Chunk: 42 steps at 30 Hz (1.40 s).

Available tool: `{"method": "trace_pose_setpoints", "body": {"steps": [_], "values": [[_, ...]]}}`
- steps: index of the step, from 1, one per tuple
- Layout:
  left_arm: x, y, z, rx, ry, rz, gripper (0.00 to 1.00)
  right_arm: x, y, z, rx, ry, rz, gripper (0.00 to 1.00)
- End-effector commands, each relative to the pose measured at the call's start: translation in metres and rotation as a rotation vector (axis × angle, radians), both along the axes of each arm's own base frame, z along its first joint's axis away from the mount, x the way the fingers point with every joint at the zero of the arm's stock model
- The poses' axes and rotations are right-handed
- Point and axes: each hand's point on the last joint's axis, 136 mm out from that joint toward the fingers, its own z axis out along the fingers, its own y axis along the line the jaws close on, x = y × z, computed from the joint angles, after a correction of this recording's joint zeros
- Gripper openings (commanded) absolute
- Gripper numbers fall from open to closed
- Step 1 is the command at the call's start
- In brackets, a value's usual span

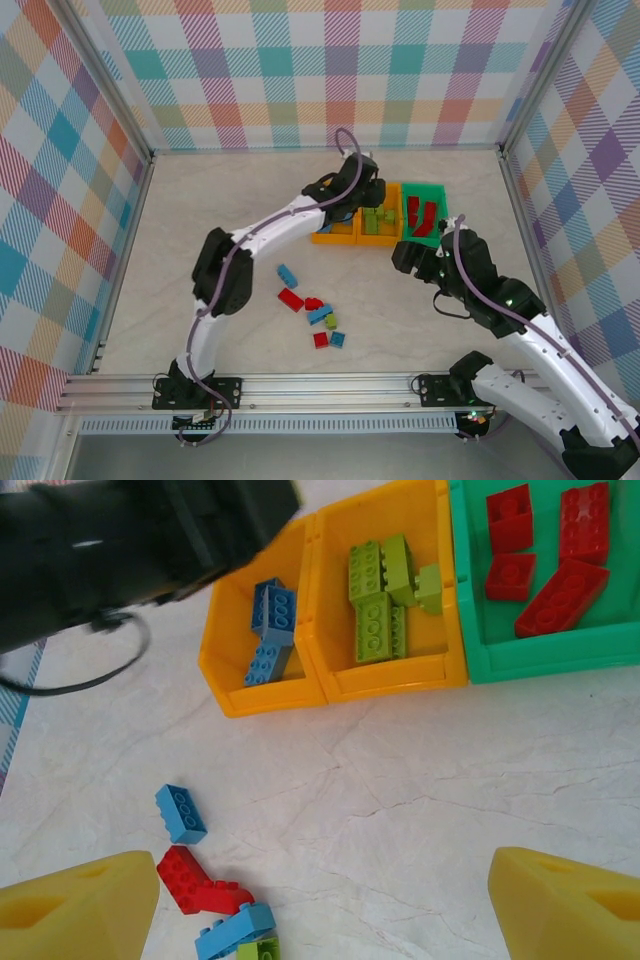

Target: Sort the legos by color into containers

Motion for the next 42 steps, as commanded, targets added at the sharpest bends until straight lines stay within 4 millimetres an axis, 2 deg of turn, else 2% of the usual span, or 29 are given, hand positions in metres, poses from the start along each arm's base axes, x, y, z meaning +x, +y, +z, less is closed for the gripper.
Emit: {"method": "trace_pose_setpoints", "body": {"steps": [1, 4, 7, 10, 12, 14, 16, 18, 20, 22, 25, 28, 32, 36, 39, 42], "values": [[-0.032, 0.031, 0.106, -0.142, -0.207, -0.002, 0.54, 0.000, 0.014, -0.007, 0.019, 0.033, 0.056, 0.85], [-0.077, 0.071, 0.134, -0.149, -0.292, -0.044, 0.55, 0.002, 0.035, -0.016, 0.026, 0.091, 0.145, 0.84], [-0.124, 0.117, 0.145, -0.059, -0.360, -0.096, 0.60, 0.004, 0.063, -0.032, 0.027, 0.178, 0.244, 0.82], [-0.164, 0.168, 0.141, 0.084, -0.399, -0.116, 0.64, 0.003, 0.104, -0.052, -0.026, 0.235, 0.383, 0.82], [-0.191, 0.202, 0.128, 0.185, -0.398, -0.127, 0.66, 0.001, 0.137, -0.071, -0.085, 0.278, 0.490, 0.82], [-0.215, 0.229, 0.123, 0.250, -0.420, -0.149, 0.70, 0.001, 0.162, -0.086, -0.147, 0.304, 0.566, 0.82], [-0.240, 0.244, 0.110, 0.318, -0.441, -0.234, 0.75, 0.002, 0.185, -0.102, -0.215, 0.321, 0.624, 0.82], [-0.264, 0.251, 0.097, 0.363, -0.462, -0.348, 0.83, 0.001, 0.205, -0.118, -0.281, 0.331, 0.684, 0.82], [-0.290, 0.250, 0.074, 0.414, -0.460, -0.513, 0.98, 0.004, 0.222, -0.132, -0.346, 0.335, 0.724, 0.82], [-0.301, 0.252, 0.051, 0.477, -0.440, -0.600, 1.00, 0.009, 0.234, -0.146, -0.379, 0.338, 0.741, 0.82], [-0.302, 0.257, 0.020, 0.532, -0.394, -0.626, 1.00, 0.022, 0.254, -0.159, -0.389, 0.332, 0.754, 0.81], [-0.307, 0.248, -0.001, 0.497, -0.366, -0.667, 1.00, 0.038, 0.268, -0.174, -0.421, 0.332, 0.739, 0.73], [-0.314, 0.240, -0.001, 0.467, -0.383, -0.726, 1.00, 0.053, 0.275, -0.201, -0.470, 0.359, 0.696, 0.55], [-0.315, 0.239, 0.002, 0.453, -0.421, -0.730, 1.00, 0.058, 0.278, -0.215, -0.488, 0.379, 0.675, 0.40], [-0.316, 0.241, 0.004, 0.448, -0.441, -0.722, 1.00, 0.061, 0.276, -0.210, -0.486, 0.360, 0.659, 0.28], [-0.316, 0.242, 0.007, 0.446, -0.469, -0.711, 1.00, 0.062, 0.276, -0.191, -0.448, 0.297, 0.662, 0.24]]}}
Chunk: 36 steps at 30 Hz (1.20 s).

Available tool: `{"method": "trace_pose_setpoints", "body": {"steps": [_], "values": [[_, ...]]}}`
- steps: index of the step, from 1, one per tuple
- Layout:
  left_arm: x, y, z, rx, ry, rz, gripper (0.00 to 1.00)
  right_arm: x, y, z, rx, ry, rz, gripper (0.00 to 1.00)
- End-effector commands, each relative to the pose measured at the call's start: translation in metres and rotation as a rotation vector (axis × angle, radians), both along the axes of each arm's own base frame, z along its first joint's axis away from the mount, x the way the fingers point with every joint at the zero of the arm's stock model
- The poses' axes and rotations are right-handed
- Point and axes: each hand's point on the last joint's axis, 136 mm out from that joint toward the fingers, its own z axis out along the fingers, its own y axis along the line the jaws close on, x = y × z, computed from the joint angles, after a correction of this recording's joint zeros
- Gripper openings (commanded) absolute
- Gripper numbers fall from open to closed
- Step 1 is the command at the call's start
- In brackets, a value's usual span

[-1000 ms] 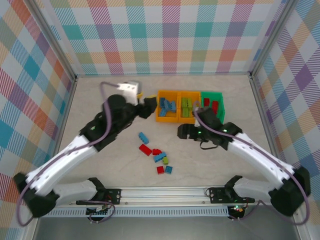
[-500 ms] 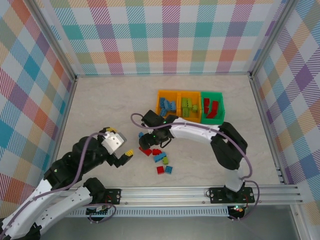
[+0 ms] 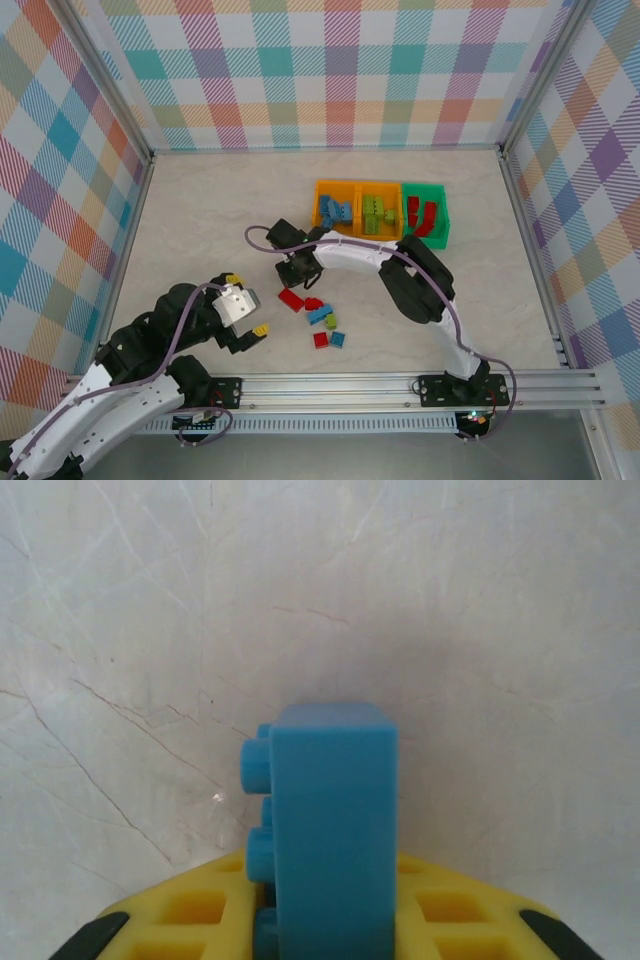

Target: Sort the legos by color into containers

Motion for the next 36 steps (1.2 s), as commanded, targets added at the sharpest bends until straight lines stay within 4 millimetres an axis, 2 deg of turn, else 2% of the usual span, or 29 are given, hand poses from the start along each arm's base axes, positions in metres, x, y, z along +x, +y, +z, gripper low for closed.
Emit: {"method": "trace_pose_setpoints", "body": {"steps": [1, 5, 8, 11, 15, 19, 21, 24, 29, 33, 36], "values": [[-0.001, -0.005, 0.007, -0.034, -0.047, -0.035, 1.00, 0.006, -0.002, 0.032, 0.074, -0.077, -0.001, 0.24], [0.001, -0.004, 0.010, -0.052, -0.060, -0.017, 1.00, 0.024, -0.019, 0.064, 0.142, -0.188, -0.038, 0.24], [0.003, -0.005, 0.010, -0.062, -0.062, -0.009, 1.00, 0.053, -0.043, 0.094, 0.186, -0.306, -0.124, 0.24], [0.005, -0.004, 0.010, -0.060, -0.068, 0.006, 1.00, 0.087, -0.074, 0.112, 0.193, -0.396, -0.234, 0.24], [0.009, 0.000, 0.010, -0.057, -0.077, 0.030, 1.00, 0.127, -0.107, 0.113, 0.182, -0.416, -0.346, 0.24], [0.010, 0.002, 0.012, -0.064, -0.094, 0.047, 1.00, 0.155, -0.113, 0.106, 0.189, -0.381, -0.358, 0.28], [0.011, 0.004, 0.011, -0.063, -0.099, 0.052, 1.00, 0.164, -0.108, 0.101, 0.202, -0.345, -0.339, 0.37], [0.012, 0.006, 0.012, -0.066, -0.103, 0.072, 1.00, 0.170, -0.105, 0.107, 0.202, -0.342, -0.329, 0.40], [0.022, 0.011, 0.014, -0.093, -0.096, 0.146, 1.00, 0.166, -0.107, 0.133, 0.221, -0.364, -0.322, 0.43], [0.032, 0.010, 0.017, -0.157, -0.049, 0.222, 1.00, 0.145, -0.119, 0.161, 0.257, -0.387, -0.320, 0.44], [0.037, 0.009, 0.019, -0.195, -0.005, 0.257, 1.00, 0.119, -0.130, 0.183, 0.313, -0.406, -0.296, 0.51]]}}
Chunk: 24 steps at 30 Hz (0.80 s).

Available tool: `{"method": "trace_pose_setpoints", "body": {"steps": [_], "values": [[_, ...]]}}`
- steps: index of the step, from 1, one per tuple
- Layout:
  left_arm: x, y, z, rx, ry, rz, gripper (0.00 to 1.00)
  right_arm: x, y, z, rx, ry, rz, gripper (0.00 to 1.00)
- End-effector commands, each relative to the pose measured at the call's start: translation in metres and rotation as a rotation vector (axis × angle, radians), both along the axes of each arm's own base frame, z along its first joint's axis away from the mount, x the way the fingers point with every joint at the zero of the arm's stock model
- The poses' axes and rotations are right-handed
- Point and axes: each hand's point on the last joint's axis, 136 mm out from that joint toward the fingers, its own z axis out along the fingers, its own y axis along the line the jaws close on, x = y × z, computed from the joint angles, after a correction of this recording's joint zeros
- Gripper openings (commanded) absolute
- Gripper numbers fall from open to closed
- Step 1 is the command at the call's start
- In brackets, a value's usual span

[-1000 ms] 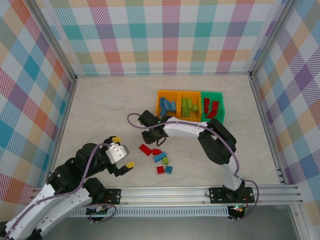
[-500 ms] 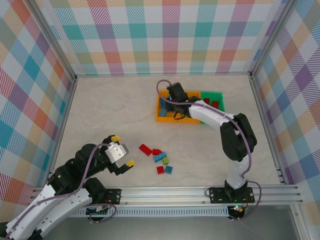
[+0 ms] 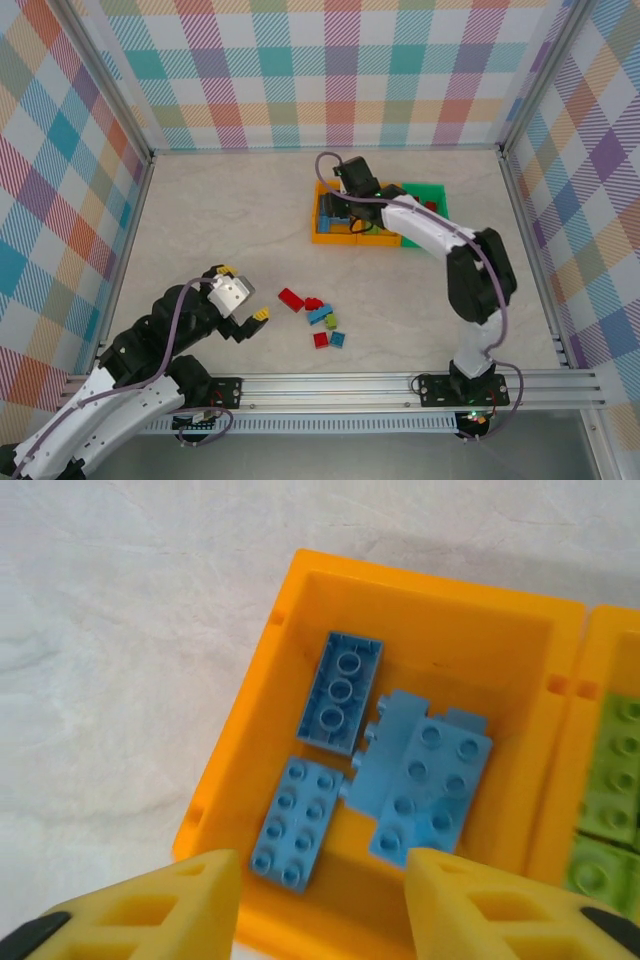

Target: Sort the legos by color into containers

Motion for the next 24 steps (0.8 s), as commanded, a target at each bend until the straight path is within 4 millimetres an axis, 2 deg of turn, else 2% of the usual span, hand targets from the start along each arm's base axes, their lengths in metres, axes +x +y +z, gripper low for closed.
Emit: {"method": "trace_pose_setpoints", "body": {"steps": [1, 5, 9, 12, 15, 18, 24], "values": [[0.011, -0.001, 0.009, -0.093, 0.038, 0.071, 1.00, -0.033, -0.008, 0.055, 0.092, -0.079, 0.056, 0.55], [0.017, 0.002, 0.013, -0.119, 0.064, 0.107, 1.00, -0.083, -0.015, 0.067, 0.183, -0.074, 0.153, 0.65], [0.024, 0.012, 0.022, -0.159, 0.073, 0.180, 1.00, -0.129, -0.015, 0.058, 0.211, -0.001, 0.217, 0.67], [0.025, 0.021, 0.022, -0.114, 0.056, 0.195, 1.00, -0.164, 0.007, 0.041, 0.165, 0.060, 0.328, 0.69], [0.017, 0.025, 0.012, -0.027, 0.029, 0.143, 1.00, -0.194, 0.035, 0.016, 0.105, 0.151, 0.451, 0.70], [0.007, 0.018, 0.001, 0.000, 0.011, 0.052, 1.00, -0.211, 0.062, -0.011, 0.024, 0.203, 0.533, 0.72], [-0.005, 0.011, 0.002, -0.005, 0.014, -0.024, 1.00, -0.211, 0.104, -0.056, -0.086, 0.229, 0.573, 0.75]]}}
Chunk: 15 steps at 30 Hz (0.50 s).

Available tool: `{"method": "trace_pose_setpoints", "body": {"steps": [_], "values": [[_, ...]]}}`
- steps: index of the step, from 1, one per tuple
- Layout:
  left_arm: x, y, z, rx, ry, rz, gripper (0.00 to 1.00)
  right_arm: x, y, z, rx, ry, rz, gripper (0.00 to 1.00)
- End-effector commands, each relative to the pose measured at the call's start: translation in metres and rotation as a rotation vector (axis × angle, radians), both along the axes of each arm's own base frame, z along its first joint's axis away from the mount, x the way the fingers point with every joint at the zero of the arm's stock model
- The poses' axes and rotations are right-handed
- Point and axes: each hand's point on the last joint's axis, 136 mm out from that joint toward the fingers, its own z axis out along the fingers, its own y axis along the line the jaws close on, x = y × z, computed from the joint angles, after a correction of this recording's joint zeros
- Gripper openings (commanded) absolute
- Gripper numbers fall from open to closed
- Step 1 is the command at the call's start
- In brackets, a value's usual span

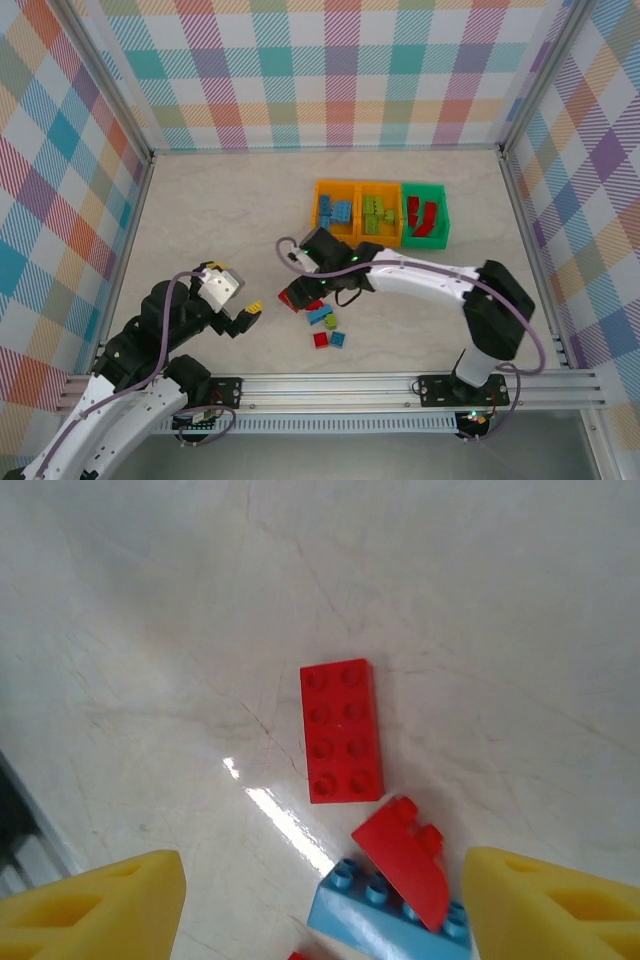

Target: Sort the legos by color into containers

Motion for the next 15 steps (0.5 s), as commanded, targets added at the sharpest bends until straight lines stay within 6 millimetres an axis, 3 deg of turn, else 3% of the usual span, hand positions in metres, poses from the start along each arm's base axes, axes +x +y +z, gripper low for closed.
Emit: {"method": "trace_pose_setpoints", "body": {"steps": [1, 8, 11, 15], "values": [[-0.008, -0.004, -0.008, 0.025, 0.008, -0.060, 1.00, 0.007, 0.019, -0.009, -0.032, -0.031, 0.031, 0.75], [-0.007, -0.002, -0.007, 0.027, -0.010, -0.054, 1.00, 0.016, 0.035, -0.065, -0.178, -0.024, 0.055, 0.71], [-0.007, -0.002, -0.007, 0.030, -0.016, -0.053, 1.00, 0.015, 0.038, -0.081, -0.210, -0.016, 0.065, 0.61], [-0.007, -0.001, -0.007, 0.030, -0.022, -0.055, 1.00, 0.016, 0.040, -0.082, -0.208, -0.016, 0.054, 0.45]]}}
